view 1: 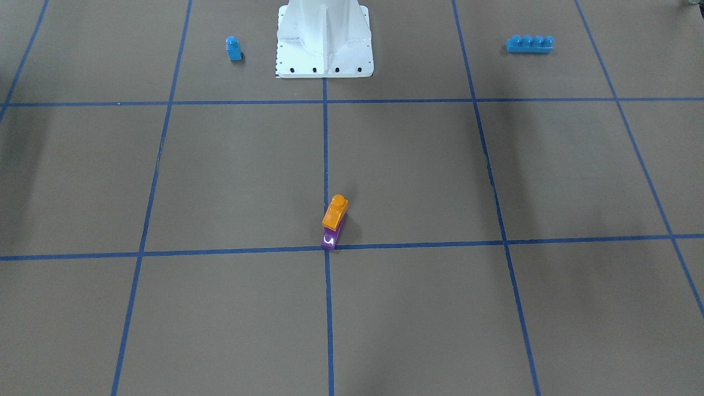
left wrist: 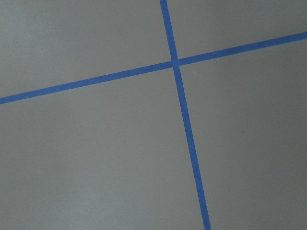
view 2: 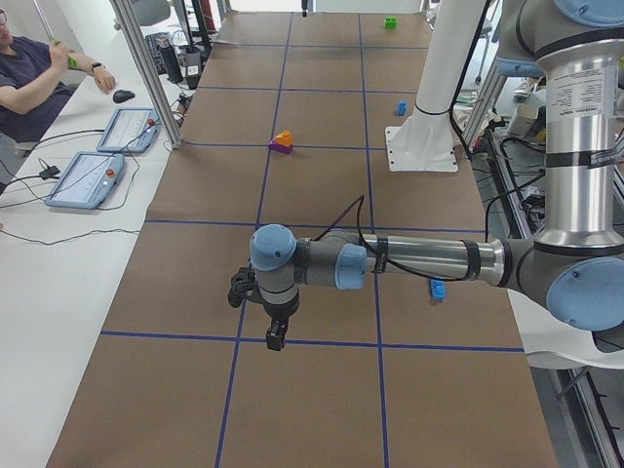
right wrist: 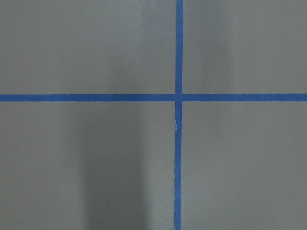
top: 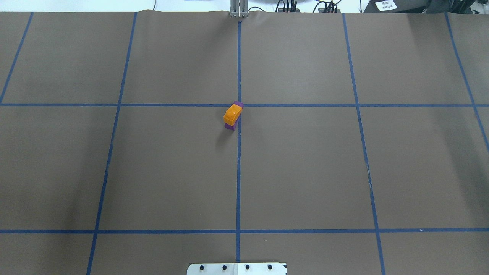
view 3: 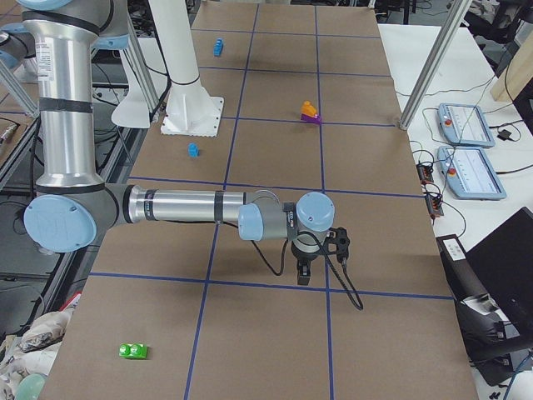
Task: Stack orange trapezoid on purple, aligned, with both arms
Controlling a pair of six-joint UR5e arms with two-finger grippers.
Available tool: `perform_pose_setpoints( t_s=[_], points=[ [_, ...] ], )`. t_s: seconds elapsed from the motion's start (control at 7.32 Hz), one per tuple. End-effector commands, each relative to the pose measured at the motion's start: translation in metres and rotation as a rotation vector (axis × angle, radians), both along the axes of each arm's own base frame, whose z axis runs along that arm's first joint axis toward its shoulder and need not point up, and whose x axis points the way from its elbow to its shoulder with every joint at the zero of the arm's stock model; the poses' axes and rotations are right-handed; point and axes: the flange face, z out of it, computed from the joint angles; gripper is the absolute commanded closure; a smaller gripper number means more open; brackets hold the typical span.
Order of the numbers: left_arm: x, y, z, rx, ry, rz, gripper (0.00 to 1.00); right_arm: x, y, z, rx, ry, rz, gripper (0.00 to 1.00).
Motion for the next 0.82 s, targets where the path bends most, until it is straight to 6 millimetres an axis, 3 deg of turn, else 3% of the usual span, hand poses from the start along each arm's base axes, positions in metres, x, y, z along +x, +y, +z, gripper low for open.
perform_pose_setpoints(
  t_s=[0.0, 0.14, 0.27, 0.68],
  points=[
    [0.000, -0.001, -0.001, 0.001, 0.000, 0.000, 0.00, 0.016, -0.003, -0.004, 0.043, 0.030, -0.007, 0.00],
    [0.000, -0.002, -0.002, 0.004, 0.000, 0.000, 0.00, 0.026, -0.001, -0.004, 0.018, 0.029, 0.012, 0.00],
    [0.000, -0.003, -0.003, 0.006, 0.000, 0.000, 0.00, 0.027, 0.000, -0.012, -0.009, 0.030, 0.015, 0.00],
    [0.000, -0.006, -0.003, 0.009, -0.001, 0.000, 0.00, 0.027, 0.004, -0.009, -0.018, 0.028, 0.014, 0.00]
  ],
)
